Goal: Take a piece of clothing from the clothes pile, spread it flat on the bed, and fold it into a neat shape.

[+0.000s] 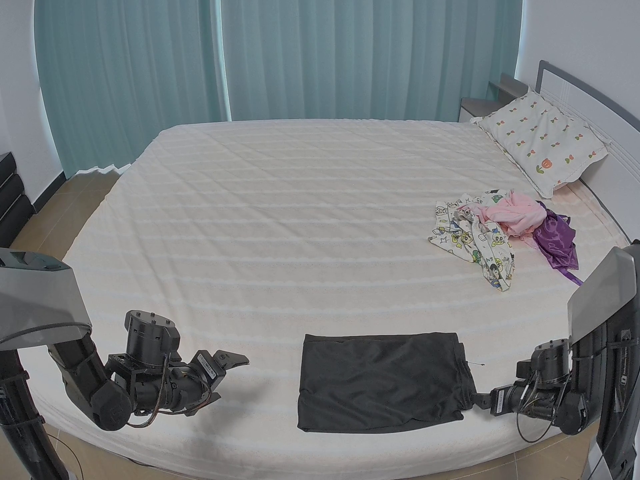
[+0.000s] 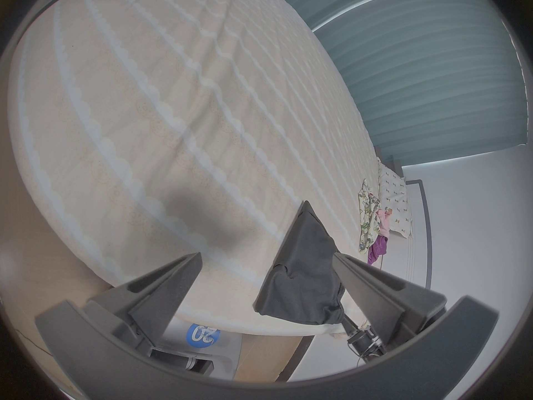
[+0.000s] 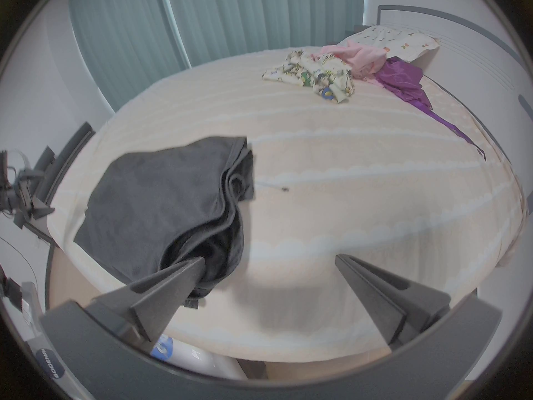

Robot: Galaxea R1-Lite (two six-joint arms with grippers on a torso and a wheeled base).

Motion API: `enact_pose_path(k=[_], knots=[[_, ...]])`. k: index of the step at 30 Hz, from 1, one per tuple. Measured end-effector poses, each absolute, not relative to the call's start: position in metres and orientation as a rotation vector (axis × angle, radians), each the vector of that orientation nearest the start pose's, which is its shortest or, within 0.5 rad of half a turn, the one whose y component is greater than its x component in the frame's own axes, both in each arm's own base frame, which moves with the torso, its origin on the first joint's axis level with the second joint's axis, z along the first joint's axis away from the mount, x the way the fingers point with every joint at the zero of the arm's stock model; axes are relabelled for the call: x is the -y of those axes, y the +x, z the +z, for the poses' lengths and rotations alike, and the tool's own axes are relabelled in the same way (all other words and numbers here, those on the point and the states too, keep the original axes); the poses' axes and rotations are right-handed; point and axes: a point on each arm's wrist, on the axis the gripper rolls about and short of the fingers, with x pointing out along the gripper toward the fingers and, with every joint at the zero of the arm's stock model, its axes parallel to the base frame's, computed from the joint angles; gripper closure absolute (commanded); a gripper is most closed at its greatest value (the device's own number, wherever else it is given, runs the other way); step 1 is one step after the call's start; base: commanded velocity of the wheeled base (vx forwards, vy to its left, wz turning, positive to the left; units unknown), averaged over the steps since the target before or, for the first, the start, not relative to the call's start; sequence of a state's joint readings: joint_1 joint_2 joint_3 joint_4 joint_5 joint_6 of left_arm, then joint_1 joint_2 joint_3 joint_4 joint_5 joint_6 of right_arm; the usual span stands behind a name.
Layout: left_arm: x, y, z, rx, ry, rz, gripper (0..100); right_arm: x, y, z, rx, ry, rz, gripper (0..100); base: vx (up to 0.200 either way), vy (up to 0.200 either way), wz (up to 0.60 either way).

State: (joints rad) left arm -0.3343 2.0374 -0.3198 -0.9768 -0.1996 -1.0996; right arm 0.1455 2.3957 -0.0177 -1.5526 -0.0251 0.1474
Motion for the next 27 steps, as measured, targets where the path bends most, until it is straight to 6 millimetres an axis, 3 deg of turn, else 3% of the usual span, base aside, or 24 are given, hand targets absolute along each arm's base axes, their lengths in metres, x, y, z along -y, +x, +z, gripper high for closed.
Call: enact_pose_path(k=[4, 10, 19, 27], knots=[[0.089, 0.244, 0.015, -0.944, -0.970, -0.044, 0, -0.016, 0.218, -0.035, -0.777, 0.127, 0.079, 0, 0.000, 0.000, 0.00], [0.090, 0.244, 0.015, -0.944, -0.971, -0.045, 0, -0.010, 0.236, -0.026, -0.681, 0.237, 0.075, 0, 0.000, 0.000, 0.00], [0.091, 0.248, 0.015, -0.909, -0.980, -0.070, 0, -0.033, 0.292, -0.028, -0.561, 0.473, 0.117, 0, 0.000, 0.000, 0.00], [0.091, 0.249, 0.012, -0.886, -0.985, -0.085, 0, -0.065, 0.346, -0.050, -0.564, 0.534, 0.181, 0, 0.000, 0.000, 0.00]])
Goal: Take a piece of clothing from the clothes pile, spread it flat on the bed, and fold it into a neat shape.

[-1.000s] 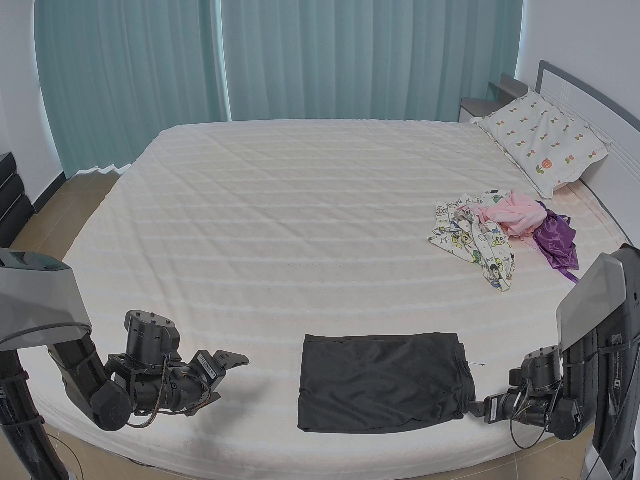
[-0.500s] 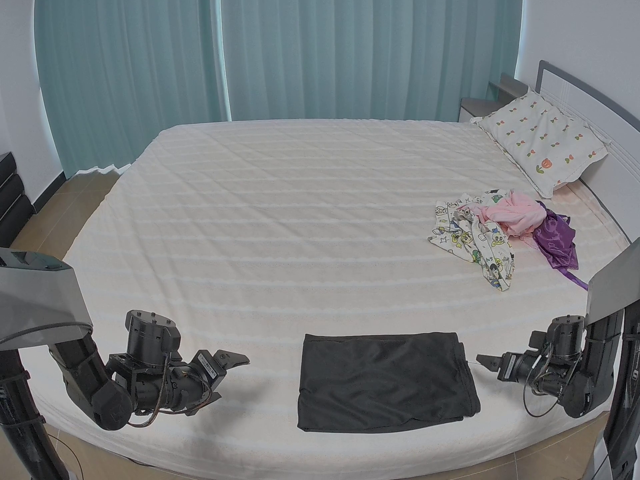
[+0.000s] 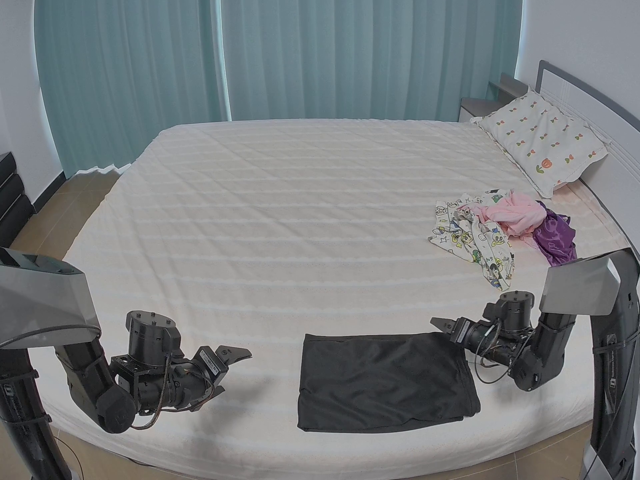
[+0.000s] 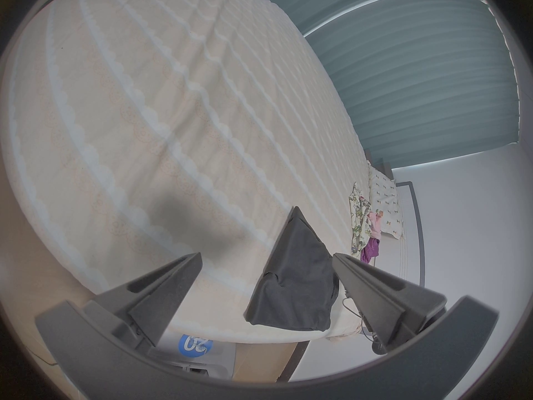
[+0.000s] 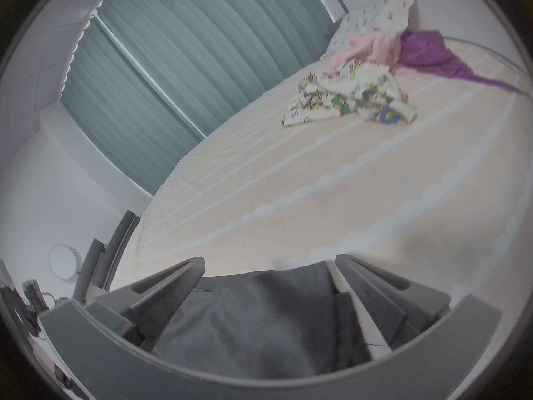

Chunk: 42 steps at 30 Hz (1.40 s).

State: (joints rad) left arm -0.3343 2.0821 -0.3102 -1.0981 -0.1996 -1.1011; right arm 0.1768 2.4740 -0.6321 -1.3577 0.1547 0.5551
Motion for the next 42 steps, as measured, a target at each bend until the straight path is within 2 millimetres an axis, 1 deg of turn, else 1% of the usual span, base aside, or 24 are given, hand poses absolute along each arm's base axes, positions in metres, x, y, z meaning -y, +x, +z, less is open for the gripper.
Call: enact_pose_path(k=[5, 9, 13, 20, 27, 28, 36, 42], knots=[[0.091, 0.249, 0.009, -0.886, -0.985, -0.085, 0, -0.080, 0.360, -0.066, -0.610, 0.595, 0.202, 0, 0.000, 0.000, 0.00], [0.091, 0.249, 0.008, -0.891, -0.985, -0.081, 0, -0.081, 0.362, -0.072, -0.614, 0.599, 0.199, 0, 0.000, 0.000, 0.00], [0.091, 0.249, 0.007, -0.893, -0.984, -0.078, 0, -0.078, 0.362, -0.071, -0.608, 0.604, 0.190, 0, 0.000, 0.000, 0.00], [0.091, 0.249, 0.006, -0.894, -0.983, -0.078, 0, -0.067, 0.353, -0.063, -0.618, 0.624, 0.166, 0, 0.000, 0.000, 0.00], [0.091, 0.249, 0.006, -0.895, -0.983, -0.078, 0, -0.063, 0.351, -0.064, -0.636, 0.638, 0.164, 0, 0.000, 0.000, 0.00], [0.091, 0.249, 0.006, -0.895, -0.983, -0.078, 0, -0.063, 0.352, -0.064, -0.641, 0.641, 0.173, 100, 0.000, 0.000, 0.00], [0.091, 0.249, 0.006, -0.894, -0.983, -0.078, 0, -0.065, 0.351, -0.069, -0.673, 0.645, 0.192, 100, 0.000, 0.000, 0.00], [0.091, 0.249, 0.006, -0.895, -0.983, -0.078, 0, -0.063, 0.350, -0.068, -0.663, 0.661, 0.173, 100, 0.000, 0.000, 0.00]])
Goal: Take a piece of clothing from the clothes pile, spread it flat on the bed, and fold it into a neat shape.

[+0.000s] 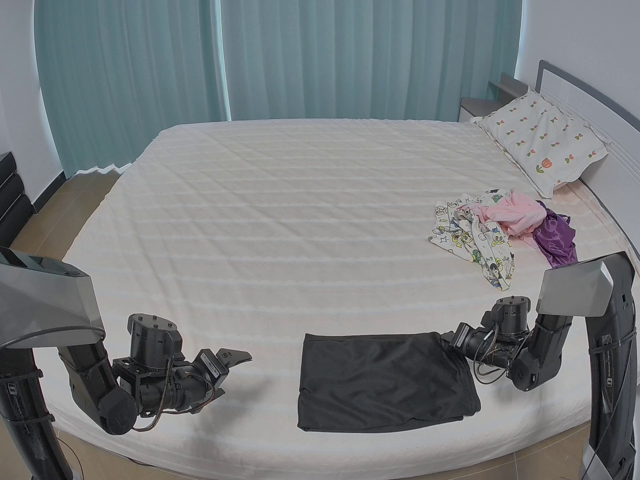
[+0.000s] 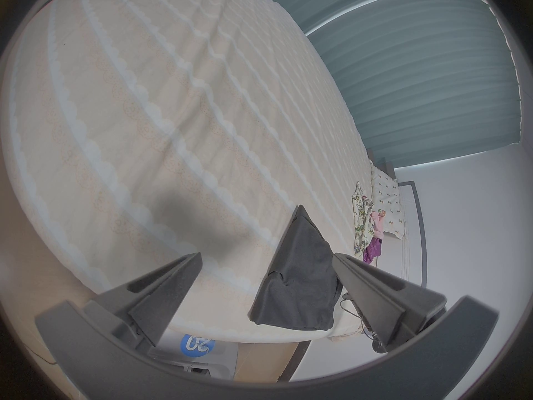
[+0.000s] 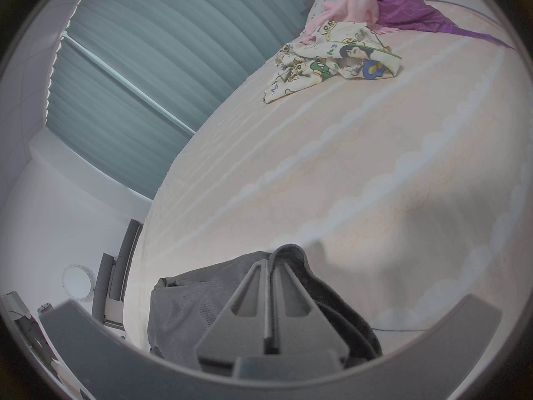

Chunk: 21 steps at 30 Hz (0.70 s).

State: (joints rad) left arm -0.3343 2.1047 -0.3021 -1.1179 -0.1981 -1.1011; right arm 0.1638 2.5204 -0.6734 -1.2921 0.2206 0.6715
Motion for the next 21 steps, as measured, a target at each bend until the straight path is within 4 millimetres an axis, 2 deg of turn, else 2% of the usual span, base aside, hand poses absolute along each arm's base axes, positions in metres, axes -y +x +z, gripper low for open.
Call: enact_pose_path(k=[10, 21], knots=[[0.091, 0.249, 0.006, -0.896, -0.983, -0.077, 0, -0.043, 0.352, -0.060, -0.603, 0.723, 0.121, 100, 0.000, 0.000, 0.00], [0.091, 0.249, 0.006, -0.896, -0.983, -0.077, 0, -0.033, 0.356, -0.061, -0.589, 0.734, 0.093, 100, 0.000, 0.000, 0.00]])
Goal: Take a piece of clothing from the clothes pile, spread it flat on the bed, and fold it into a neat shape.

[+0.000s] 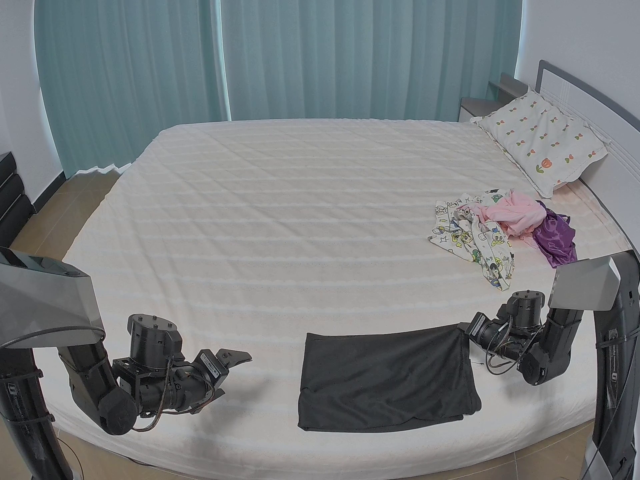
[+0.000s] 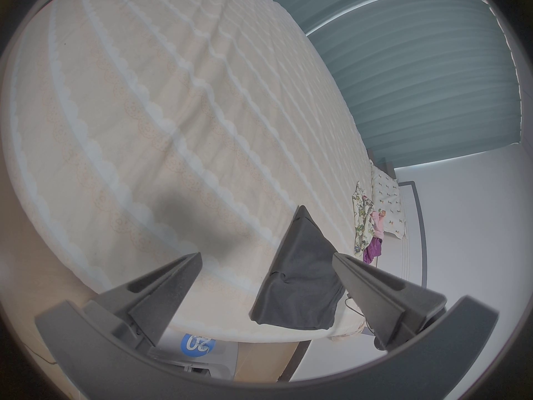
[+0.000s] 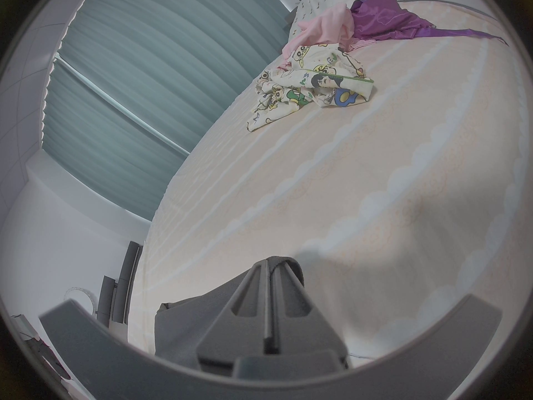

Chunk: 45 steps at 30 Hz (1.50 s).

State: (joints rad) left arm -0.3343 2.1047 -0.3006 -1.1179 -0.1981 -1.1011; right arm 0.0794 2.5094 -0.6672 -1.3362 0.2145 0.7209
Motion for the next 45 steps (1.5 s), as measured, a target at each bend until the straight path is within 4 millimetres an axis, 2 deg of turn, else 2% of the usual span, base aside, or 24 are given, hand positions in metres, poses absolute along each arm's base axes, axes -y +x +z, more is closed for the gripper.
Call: enact_pose_path(k=[6, 7, 15, 19, 26, 36, 45], knots=[[0.091, 0.249, 0.006, -0.896, -0.983, -0.077, 0, -0.028, 0.359, -0.061, -0.579, 0.742, 0.081, 100, 0.000, 0.000, 0.00], [0.091, 0.249, 0.006, -0.896, -0.982, -0.077, 0, -0.028, 0.359, -0.061, -0.581, 0.741, 0.080, 0, 0.000, 0.000, 0.00], [0.092, 0.248, 0.006, -0.897, -0.980, -0.076, 0, -0.030, 0.353, -0.061, -0.597, 0.736, 0.080, 0, 0.000, 0.000, 0.00], [0.092, 0.248, 0.005, -0.896, -0.978, -0.071, 0, -0.034, 0.342, -0.052, -0.611, 0.730, 0.089, 0, 0.000, 0.000, 0.00], [0.093, 0.248, 0.004, -0.888, -0.970, -0.056, 0, -0.047, 0.317, -0.038, -0.658, 0.715, 0.122, 0, -0.200, 0.000, 0.00], [0.094, 0.248, 0.003, -0.891, -0.965, -0.053, 0, -0.047, 0.269, -0.042, -0.710, 0.646, 0.144, 0, -0.040, 0.000, 0.00], [0.094, 0.248, 0.002, -0.891, -0.953, -0.056, 0, -0.049, 0.260, -0.061, -0.779, 0.604, 0.143, 0, 0.000, 0.000, 0.00]])
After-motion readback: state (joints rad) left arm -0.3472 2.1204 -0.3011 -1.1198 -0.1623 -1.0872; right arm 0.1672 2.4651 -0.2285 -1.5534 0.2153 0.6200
